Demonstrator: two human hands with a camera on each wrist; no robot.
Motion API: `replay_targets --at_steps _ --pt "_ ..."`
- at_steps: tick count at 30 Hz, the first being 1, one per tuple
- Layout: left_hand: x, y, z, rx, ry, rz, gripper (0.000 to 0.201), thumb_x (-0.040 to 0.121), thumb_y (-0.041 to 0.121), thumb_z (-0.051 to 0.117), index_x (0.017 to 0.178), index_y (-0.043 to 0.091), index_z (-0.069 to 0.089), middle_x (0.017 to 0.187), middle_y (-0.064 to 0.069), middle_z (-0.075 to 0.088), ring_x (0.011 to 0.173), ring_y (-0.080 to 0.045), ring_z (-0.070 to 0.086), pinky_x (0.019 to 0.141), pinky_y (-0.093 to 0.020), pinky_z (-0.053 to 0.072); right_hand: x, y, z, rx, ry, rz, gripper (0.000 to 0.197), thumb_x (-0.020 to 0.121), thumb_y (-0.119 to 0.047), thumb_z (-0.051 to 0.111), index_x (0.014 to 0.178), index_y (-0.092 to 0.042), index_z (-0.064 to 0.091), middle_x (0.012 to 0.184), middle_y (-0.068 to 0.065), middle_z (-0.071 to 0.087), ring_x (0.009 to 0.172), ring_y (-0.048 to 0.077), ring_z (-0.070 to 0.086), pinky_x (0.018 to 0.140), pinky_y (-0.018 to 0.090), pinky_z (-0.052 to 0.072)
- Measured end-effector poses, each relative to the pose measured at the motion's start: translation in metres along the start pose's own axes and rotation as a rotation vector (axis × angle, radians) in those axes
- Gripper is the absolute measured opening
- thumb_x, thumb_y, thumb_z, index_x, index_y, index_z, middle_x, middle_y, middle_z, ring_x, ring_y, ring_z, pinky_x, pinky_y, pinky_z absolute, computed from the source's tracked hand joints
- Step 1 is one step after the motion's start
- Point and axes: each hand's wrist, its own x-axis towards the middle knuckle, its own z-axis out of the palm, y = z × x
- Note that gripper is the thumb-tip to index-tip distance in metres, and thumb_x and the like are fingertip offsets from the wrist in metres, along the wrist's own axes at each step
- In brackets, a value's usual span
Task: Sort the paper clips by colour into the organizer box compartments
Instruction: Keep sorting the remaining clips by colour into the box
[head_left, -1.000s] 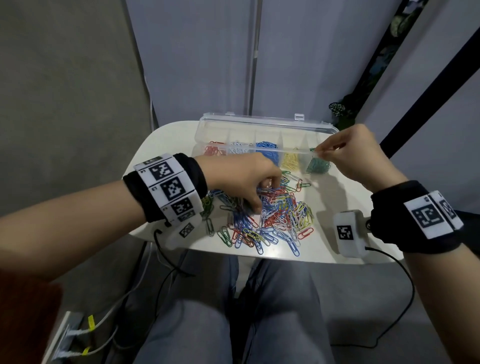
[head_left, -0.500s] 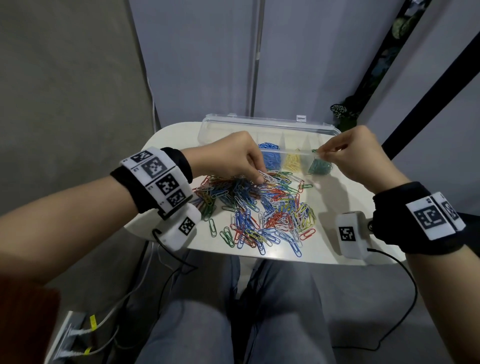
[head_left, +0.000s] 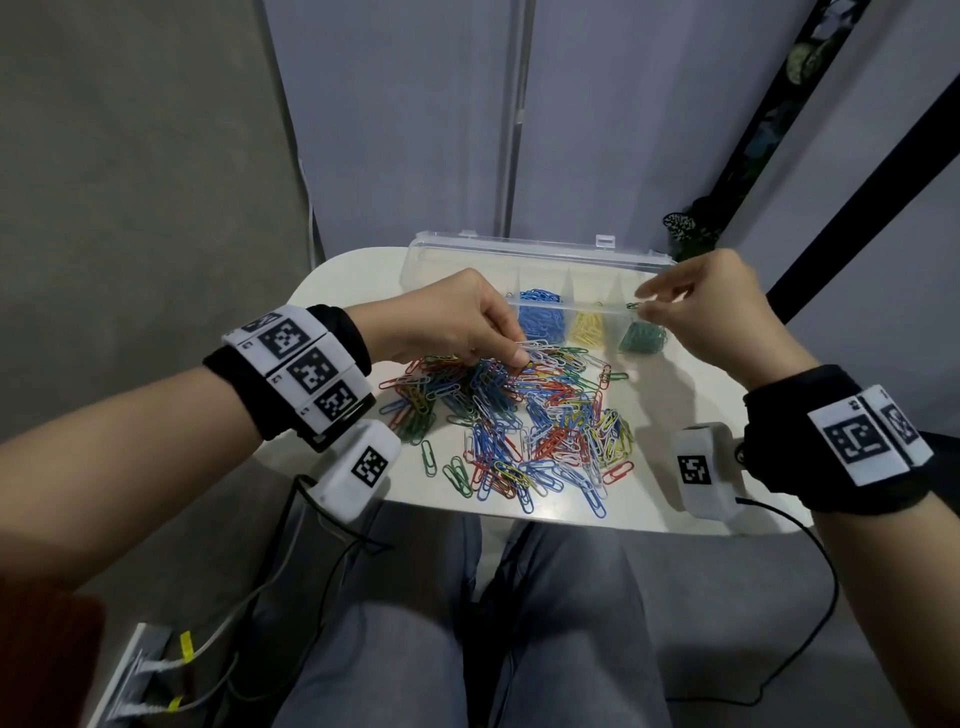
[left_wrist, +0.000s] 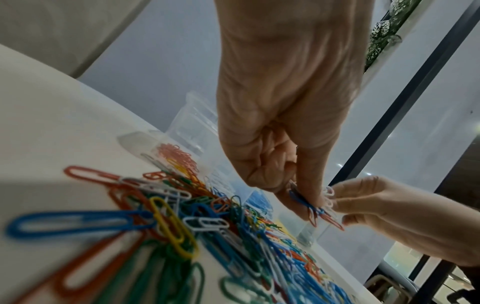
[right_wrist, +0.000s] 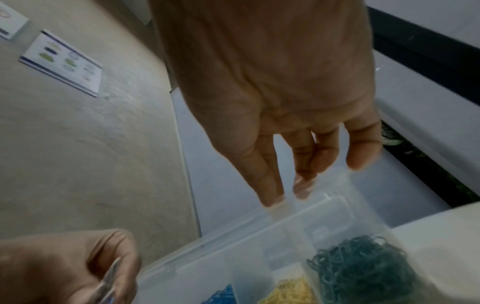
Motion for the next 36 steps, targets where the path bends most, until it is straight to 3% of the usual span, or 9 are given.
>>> replay_targets --at_steps 3,5,9,12,15,21,26,32,36 --pt "-0.002 0.000 0.001 -0.031 0.019 0.003 0.007 0.077 0.006 0.078 0.075 0.010 0.072 0.072 -0.008 0.067 0.060 -0.008 0.051 0.048 -0.014 0.039 -0.008 -0.017 0.004 0.080 0.057 -0.103 0.011 0.079 -0.014 0.075 0.089 -0.013 0.076 0.070 0.001 0.062 0.056 0.002 0.047 0.056 0.014 0.034" --pt "-0.003 0.001 0.000 -0.050 0.032 0.006 0.005 0.077 0.007 0.077 0.076 0.008 0.072 0.075 -0.011 0.068 0.064 -0.011 0.052 0.050 -0.015 0.040 -0.016 -0.030 0.013 0.208 -0.044 -0.132 0.011 0.077 -0.013 0.078 0.088 -0.013 0.075 0.062 -0.002 0.056 0.046 0.001 0.041 0.049 0.012 0.032" --pt "-0.006 0.001 -0.002 -0.064 0.042 0.010 0.008 0.077 0.006 0.078 0.081 0.002 0.073 0.074 -0.010 0.067 0.062 -0.008 0.053 0.051 -0.016 0.040 -0.029 -0.043 0.033 0.393 -0.306 -0.073 0.029 0.071 -0.007 0.082 0.099 -0.005 0.074 0.062 0.000 0.058 0.048 0.003 0.044 0.049 0.014 0.035" --pt "-0.008 -0.002 -0.004 -0.076 0.047 -0.001 0.009 0.075 0.005 0.079 0.078 0.001 0.072 0.067 -0.008 0.063 0.054 -0.005 0.048 0.049 -0.016 0.037 -0.034 -0.049 0.042 0.451 -0.380 -0.099 0.030 0.071 -0.008 0.083 0.099 -0.003 0.075 0.060 0.005 0.054 0.052 0.009 0.042 0.051 0.019 0.034" --pt "-0.012 -0.004 -0.006 -0.082 0.056 -0.016 0.012 0.074 0.003 0.079 0.082 -0.002 0.071 0.067 -0.006 0.063 0.054 -0.005 0.050 0.048 -0.015 0.038 -0.033 -0.053 0.045 0.471 -0.363 -0.107 0.017 0.070 -0.004 0.082 0.087 -0.006 0.077 0.059 0.013 0.057 0.056 0.020 0.047 0.054 0.028 0.040" --pt "-0.021 -0.007 -0.013 -0.116 0.065 -0.029 0.016 0.075 0.003 0.078 0.088 -0.003 0.071 0.074 -0.011 0.062 0.061 -0.010 0.051 0.052 -0.017 0.039 -0.027 -0.056 0.047 0.624 -0.398 0.046 0.013 0.072 0.013 0.074 0.083 0.008 0.071 0.053 0.013 0.064 0.042 0.014 0.056 0.048 0.020 0.052" --pt "-0.028 -0.016 -0.022 -0.150 0.101 -0.028 0.009 0.076 0.001 0.076 0.085 0.002 0.073 0.059 -0.002 0.061 0.054 -0.007 0.048 0.049 -0.016 0.038 -0.023 -0.057 0.046 0.652 -0.363 0.073 0.011 0.072 0.013 0.074 0.082 0.011 0.069 0.052 0.014 0.061 0.039 0.012 0.052 0.044 0.020 0.046" --pt "-0.036 -0.024 -0.031 -0.191 0.151 -0.029 0.012 0.076 0.002 0.076 0.088 0.000 0.073 0.073 -0.012 0.061 0.055 -0.007 0.047 0.046 -0.014 0.039 -0.006 -0.069 0.048 0.546 -0.215 0.003 0.014 0.073 0.003 0.078 0.072 -0.011 0.074 0.051 0.003 0.060 0.043 0.008 0.044 0.046 0.022 0.037" --pt "-0.040 -0.027 -0.036 -0.216 0.179 -0.033 0.015 0.077 0.002 0.076 0.090 -0.002 0.073 0.070 -0.009 0.064 0.053 -0.005 0.047 0.046 -0.014 0.038 0.012 -0.084 0.047 0.428 -0.118 -0.086 0.007 0.075 -0.002 0.078 0.082 -0.002 0.075 0.057 0.008 0.056 0.037 0.000 0.040 0.043 0.010 0.033"
